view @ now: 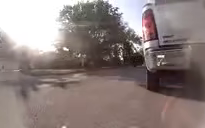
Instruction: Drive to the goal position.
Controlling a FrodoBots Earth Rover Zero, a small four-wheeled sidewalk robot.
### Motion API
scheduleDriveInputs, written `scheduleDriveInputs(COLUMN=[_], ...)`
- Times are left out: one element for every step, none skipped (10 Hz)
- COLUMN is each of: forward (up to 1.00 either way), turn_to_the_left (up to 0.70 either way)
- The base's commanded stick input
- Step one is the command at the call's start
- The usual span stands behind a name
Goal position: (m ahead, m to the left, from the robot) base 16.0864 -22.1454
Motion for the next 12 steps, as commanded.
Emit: scheduleDriveInputs(forward=[0.7,0.7,0.7,0.7,0.7,0.7,0.7,0.7,0.7,0.7,0.7,0.7], turn_to_the_left=[0.0,-0.01,-0.14,-0.31,-0.35,-0.35,-0.35,-0.35,-0.35,-0.35,-0.35,-0.35])
